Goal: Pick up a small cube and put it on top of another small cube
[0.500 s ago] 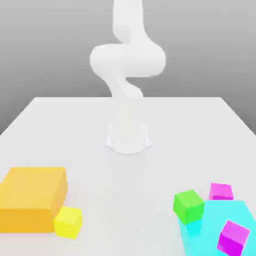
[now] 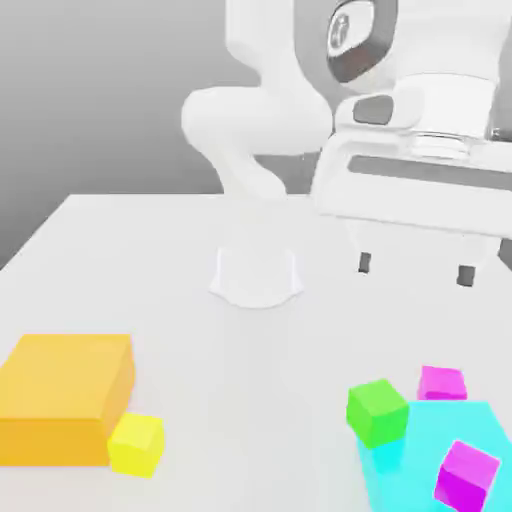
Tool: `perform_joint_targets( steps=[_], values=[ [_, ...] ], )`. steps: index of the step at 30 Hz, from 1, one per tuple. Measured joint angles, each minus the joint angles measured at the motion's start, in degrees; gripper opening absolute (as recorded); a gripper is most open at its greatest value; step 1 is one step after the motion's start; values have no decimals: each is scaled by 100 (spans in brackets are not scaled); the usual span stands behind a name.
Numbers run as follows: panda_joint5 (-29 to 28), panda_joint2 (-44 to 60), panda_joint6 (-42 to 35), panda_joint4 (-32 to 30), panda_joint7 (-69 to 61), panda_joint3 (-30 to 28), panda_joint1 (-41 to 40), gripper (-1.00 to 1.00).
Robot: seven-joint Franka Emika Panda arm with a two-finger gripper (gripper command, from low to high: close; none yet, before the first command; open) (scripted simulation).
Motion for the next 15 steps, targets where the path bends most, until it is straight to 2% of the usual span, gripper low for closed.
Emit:
perform_joint_targets(
  steps=[5,9,11,15],
  values=[
    [-272,999,494,-373,1076,287,452,0],
    [-8,1644,951,-685,1569,492,768,0],
    [-177,1915,1143,-688,1814,392,909,0],
    [-895,2448,1486,-559,2395,-148,1321,0]
  ],
)
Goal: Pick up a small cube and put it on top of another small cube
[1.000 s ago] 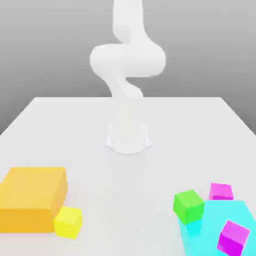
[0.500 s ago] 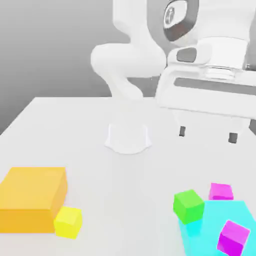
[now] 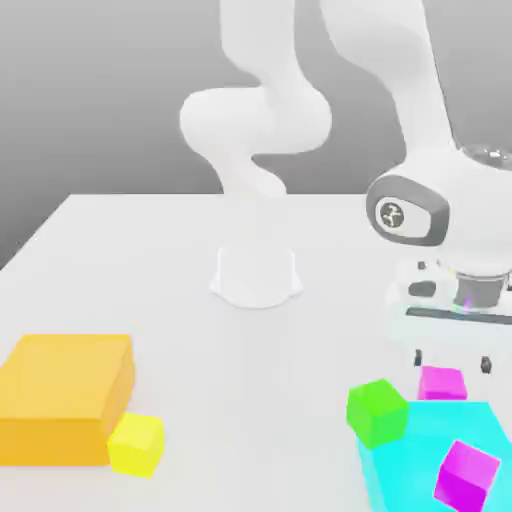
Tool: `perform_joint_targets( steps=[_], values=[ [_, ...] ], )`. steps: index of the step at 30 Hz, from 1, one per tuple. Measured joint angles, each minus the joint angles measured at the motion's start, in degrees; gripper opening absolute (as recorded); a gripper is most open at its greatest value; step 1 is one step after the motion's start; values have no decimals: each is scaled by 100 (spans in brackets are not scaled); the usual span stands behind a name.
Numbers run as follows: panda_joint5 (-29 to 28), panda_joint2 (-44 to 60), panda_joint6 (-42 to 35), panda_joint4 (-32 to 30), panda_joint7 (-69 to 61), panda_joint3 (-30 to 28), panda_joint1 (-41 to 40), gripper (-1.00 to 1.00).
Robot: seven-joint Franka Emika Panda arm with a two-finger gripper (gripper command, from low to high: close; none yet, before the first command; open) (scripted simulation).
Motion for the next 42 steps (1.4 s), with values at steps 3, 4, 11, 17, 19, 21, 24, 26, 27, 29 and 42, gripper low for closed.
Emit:
perform_joint_targets(
  steps=[3,4,11,17,19,21,24,26,27,29,42],
  values=[
    [-545,397,268,108,412,-572,458,0],
    [-689,522,358,139,521,-776,630,-100],
    [-734,551,391,147,556,-820,665,-100],
    [305,-164,-67,-50,-225,72,-6,-100],
    [701,-429,-236,-126,-524,324,-175,-100],
    [1036,-642,-430,-130,-769,473,-281,-100],
    [1196,-625,-926,394,-848,380,-403,-100],
    [1272,-577,-1279,800,-870,296,-494,-100],
    [1311,-551,-1457,1007,-882,252,-540,-100],
    [1392,-498,-1814,1422,-905,163,-635,-100],
    [1210,334,-2211,2598,-678,-350,-775,100]
  ],
)
